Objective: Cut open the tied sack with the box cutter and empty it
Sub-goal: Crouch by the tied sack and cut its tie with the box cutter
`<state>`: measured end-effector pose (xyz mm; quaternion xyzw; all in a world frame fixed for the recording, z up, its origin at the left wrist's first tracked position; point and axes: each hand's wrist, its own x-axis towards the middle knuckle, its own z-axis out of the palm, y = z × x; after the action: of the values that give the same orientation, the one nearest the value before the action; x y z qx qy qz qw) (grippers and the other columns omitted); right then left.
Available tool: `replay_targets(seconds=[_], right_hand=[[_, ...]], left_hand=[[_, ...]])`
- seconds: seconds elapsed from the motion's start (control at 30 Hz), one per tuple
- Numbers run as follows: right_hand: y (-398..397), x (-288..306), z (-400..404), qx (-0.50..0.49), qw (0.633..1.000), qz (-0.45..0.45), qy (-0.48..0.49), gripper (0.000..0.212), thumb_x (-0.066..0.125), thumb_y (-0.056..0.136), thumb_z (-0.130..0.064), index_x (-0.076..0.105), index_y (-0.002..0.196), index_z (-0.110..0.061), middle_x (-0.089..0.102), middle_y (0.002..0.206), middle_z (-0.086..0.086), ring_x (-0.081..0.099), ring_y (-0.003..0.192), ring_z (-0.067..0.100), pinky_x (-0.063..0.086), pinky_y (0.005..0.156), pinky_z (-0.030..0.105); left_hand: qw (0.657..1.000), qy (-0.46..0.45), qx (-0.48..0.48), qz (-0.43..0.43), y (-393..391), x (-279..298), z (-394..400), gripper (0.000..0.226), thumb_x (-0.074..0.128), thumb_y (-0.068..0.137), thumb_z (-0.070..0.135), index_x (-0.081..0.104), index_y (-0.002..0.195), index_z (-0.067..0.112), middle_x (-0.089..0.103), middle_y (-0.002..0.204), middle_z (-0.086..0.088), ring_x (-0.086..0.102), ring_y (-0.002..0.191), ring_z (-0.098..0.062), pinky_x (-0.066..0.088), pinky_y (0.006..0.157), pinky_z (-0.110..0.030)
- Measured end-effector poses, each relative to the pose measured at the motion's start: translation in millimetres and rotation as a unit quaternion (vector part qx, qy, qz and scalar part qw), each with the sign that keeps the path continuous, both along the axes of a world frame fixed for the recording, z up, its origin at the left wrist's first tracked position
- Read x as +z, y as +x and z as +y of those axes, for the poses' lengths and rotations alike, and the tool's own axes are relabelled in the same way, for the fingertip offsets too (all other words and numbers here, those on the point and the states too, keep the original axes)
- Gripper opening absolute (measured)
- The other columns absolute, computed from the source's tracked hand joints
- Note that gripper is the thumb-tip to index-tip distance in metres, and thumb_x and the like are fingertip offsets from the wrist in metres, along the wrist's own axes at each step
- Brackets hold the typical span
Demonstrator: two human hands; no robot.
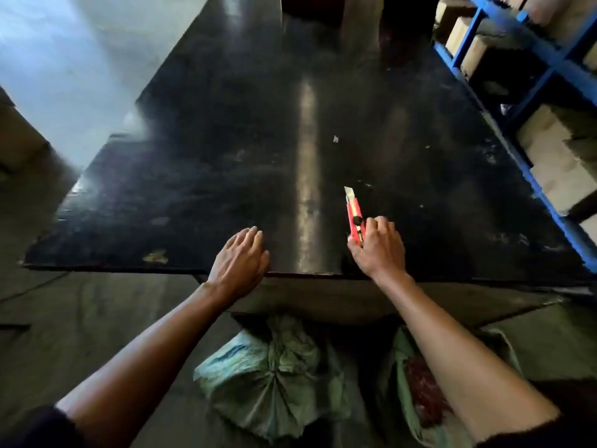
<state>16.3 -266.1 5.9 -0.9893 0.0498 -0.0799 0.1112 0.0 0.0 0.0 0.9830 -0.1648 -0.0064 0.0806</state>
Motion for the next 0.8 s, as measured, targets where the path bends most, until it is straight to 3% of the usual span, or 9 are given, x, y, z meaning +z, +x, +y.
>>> replay_targets(seconds=[0.17,0.4,0.5,0.57,0.63,0.8], right_hand=[[50,-26,8,-0.047,0.998,0.024,0.039,0.051,0.057,0.086,-0.036,0.047,0.119,0.002,0.053,0.117,0.024,0.052,0.106,0.039,0.045,0.087,0.047],[74,-34,14,-0.138,0.978,0.052,0.144,0.037,0.058,0.085,-0.025,0.051,0.108,0.002,0.053,0.115,0.023,0.056,0.103,0.041,0.049,0.08,0.046],[70,-27,15,-0.18,0.93,0.08,0.309,0.036,0.058,0.085,-0.025,0.05,0.108,0.001,0.059,0.109,0.018,0.06,0.096,0.036,0.049,0.074,0.04],[52,-18,21,-0.191,0.862,0.081,0.462,0.03,0.055,0.084,-0.018,0.048,0.108,-0.002,0.062,0.098,0.015,0.065,0.076,0.029,0.048,0.06,0.033],[21,-10,28,-0.175,0.817,0.065,0.545,0.027,0.054,0.082,-0.011,0.043,0.107,-0.008,0.064,0.084,0.014,0.063,0.054,0.022,0.047,0.049,0.029],[-101,-6,55,-0.152,0.81,0.003,0.566,0.032,0.054,0.08,0.005,0.041,0.103,-0.013,0.056,0.066,0.009,0.048,0.033,0.01,0.043,0.036,0.023]], left_hand=[[0.999,-0.005,0.042,0.022,10,-32,4,0.058,0.058,0.092,0.031,0.045,0.132,-0.009,0.043,0.142,-0.029,0.039,0.134,-0.039,0.03,0.111,-0.045],[0.997,-0.031,0.062,0.022,10,-44,5,0.059,0.061,0.091,0.031,0.045,0.132,-0.009,0.041,0.144,-0.025,0.035,0.137,-0.036,0.029,0.111,-0.042],[0.997,-0.038,0.058,0.037,12,-40,6,0.062,0.055,0.093,0.034,0.04,0.137,-0.007,0.035,0.149,-0.023,0.027,0.141,-0.033,0.024,0.114,-0.039],[0.996,-0.047,0.047,0.058,7,-34,3,0.064,0.05,0.095,0.037,0.034,0.14,-0.006,0.028,0.152,-0.023,0.021,0.143,-0.033,0.02,0.115,-0.037],[0.996,-0.051,0.029,0.074,-7,-30,3,0.064,0.049,0.096,0.038,0.034,0.141,-0.006,0.027,0.152,-0.024,0.02,0.144,-0.033,0.019,0.116,-0.038],[0.993,-0.065,-0.093,0.04,-88,-36,20,0.055,0.039,0.091,0.04,0.054,0.129,0.003,0.055,0.135,-0.019,0.051,0.126,-0.034,0.045,0.099,-0.043]])
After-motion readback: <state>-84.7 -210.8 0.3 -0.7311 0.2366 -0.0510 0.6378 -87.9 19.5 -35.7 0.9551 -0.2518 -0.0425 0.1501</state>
